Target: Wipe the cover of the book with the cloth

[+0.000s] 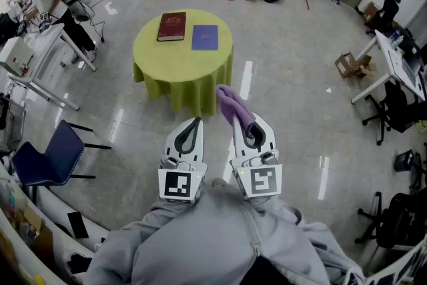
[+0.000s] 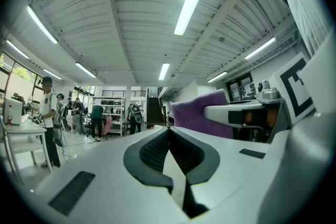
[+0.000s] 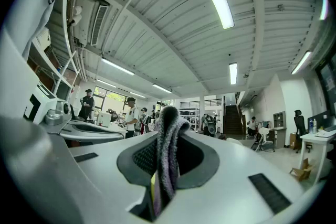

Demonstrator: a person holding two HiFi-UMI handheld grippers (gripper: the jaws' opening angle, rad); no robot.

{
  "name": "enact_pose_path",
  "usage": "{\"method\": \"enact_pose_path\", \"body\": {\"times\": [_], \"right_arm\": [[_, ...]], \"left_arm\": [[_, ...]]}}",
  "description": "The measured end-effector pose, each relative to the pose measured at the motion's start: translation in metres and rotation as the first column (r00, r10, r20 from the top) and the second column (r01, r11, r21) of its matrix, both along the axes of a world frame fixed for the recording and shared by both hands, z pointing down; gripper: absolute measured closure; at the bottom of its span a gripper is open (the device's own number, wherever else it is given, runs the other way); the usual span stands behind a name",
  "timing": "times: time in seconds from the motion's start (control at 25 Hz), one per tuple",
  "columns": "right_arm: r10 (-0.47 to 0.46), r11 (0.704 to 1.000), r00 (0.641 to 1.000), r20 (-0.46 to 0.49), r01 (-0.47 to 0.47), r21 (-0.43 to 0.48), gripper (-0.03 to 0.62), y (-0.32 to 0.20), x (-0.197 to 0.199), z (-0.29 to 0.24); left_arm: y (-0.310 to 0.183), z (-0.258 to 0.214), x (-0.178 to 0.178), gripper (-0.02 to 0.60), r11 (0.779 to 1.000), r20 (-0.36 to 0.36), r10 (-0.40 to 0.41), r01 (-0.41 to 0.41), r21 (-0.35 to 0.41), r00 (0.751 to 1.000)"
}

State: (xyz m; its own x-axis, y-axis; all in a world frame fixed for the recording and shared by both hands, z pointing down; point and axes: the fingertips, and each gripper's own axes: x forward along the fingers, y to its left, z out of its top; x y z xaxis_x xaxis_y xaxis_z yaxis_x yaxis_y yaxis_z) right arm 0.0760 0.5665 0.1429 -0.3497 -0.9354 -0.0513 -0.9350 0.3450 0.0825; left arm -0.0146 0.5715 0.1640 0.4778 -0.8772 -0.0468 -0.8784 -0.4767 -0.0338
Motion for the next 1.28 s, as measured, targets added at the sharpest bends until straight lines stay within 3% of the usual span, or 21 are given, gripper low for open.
{"method": "enact_pose_path", "body": {"times": [0.12,0.4,0.6,0.76,0.92,1.12,1.28], "right_arm": [[-0.021,0.999,1.0,0.022,0.02,0.051,0.533,-0.01,0.0,-0.005],[-0.044,0.998,0.999,0.031,0.042,0.055,0.533,-0.03,0.003,0.002],[-0.043,0.998,0.999,0.015,0.043,-0.035,0.533,-0.047,0.016,0.016],[-0.041,0.999,0.998,0.047,0.042,-0.015,0.533,-0.057,0.029,0.026],[-0.018,0.997,1.0,0.006,0.018,-0.079,0.533,-0.069,0.032,0.036],[-0.035,0.998,0.999,0.012,0.036,-0.051,0.533,-0.095,0.027,0.039],[-0.027,0.998,0.999,0.017,0.028,-0.062,0.533,-0.132,0.016,0.05]], "left_arm": [[-0.009,-0.001,0.002,0.564,1.0,0.001,-0.005,0.005,-0.002,1.0],[-0.028,0.006,0.005,0.564,1.0,0.001,-0.025,0.025,-0.011,1.0],[-0.041,0.008,0.016,0.565,0.999,0.004,-0.036,0.036,-0.022,0.999],[-0.05,0.016,0.023,0.564,0.998,0.027,-0.043,0.044,-0.034,0.999],[-0.064,0.019,0.021,0.563,0.998,0.024,-0.035,0.036,-0.048,0.999],[-0.094,0.029,0.01,0.563,0.996,0.052,-0.041,0.045,-0.08,0.998],[-0.134,0.037,-0.001,0.565,0.996,0.033,-0.026,0.029,-0.084,0.999]]}}
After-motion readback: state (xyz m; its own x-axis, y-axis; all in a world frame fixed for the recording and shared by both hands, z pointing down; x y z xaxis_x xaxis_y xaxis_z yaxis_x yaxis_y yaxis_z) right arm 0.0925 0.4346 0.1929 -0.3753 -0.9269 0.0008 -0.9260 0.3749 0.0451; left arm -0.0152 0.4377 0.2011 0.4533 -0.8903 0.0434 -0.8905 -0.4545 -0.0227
